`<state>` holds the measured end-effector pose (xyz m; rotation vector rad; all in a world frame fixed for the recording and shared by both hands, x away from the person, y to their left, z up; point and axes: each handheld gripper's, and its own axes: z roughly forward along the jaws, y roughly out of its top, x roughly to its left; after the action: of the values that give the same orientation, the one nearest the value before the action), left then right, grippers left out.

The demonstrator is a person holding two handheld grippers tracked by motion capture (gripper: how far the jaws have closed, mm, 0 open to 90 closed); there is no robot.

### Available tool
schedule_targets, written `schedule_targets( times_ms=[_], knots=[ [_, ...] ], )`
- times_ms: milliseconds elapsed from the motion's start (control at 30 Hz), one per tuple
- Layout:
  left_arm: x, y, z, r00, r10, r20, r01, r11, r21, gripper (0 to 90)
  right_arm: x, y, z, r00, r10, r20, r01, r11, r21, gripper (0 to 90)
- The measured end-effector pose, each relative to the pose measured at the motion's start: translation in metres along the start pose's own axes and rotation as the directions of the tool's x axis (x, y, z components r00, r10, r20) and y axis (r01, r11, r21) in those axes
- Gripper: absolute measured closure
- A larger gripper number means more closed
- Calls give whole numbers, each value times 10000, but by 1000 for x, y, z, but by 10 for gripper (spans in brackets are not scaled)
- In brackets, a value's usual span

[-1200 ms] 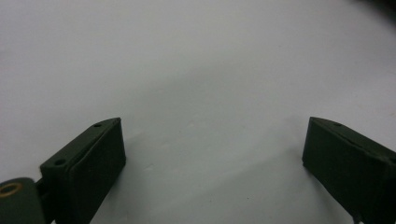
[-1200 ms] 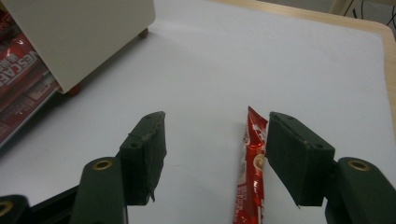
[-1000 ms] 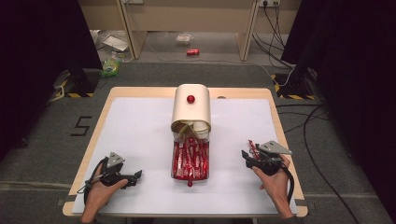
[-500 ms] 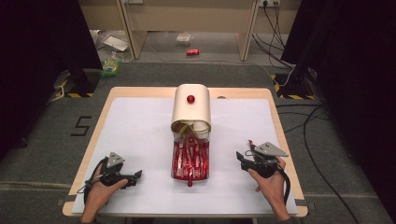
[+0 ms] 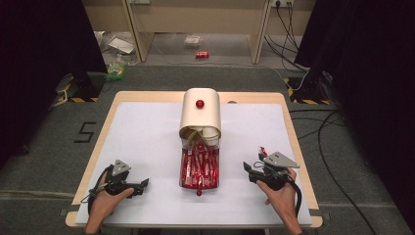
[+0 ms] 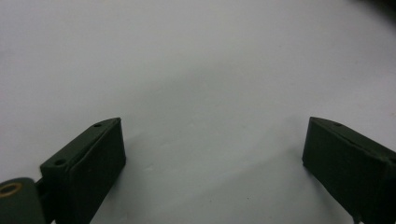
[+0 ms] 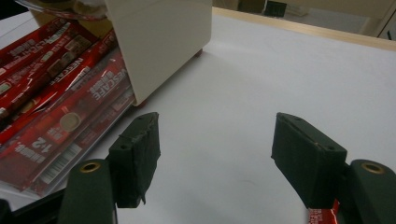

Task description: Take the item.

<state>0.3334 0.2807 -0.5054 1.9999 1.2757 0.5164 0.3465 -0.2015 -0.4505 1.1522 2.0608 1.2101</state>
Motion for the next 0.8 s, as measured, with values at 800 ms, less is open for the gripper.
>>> schedule_targets(
  times_ms=[800],
  knots=[
    [0,0,0,10000,-2,3,2,10000,2,51,22,-14,-4,9964,-14,-847,43,9994,345,247]
  ],
)
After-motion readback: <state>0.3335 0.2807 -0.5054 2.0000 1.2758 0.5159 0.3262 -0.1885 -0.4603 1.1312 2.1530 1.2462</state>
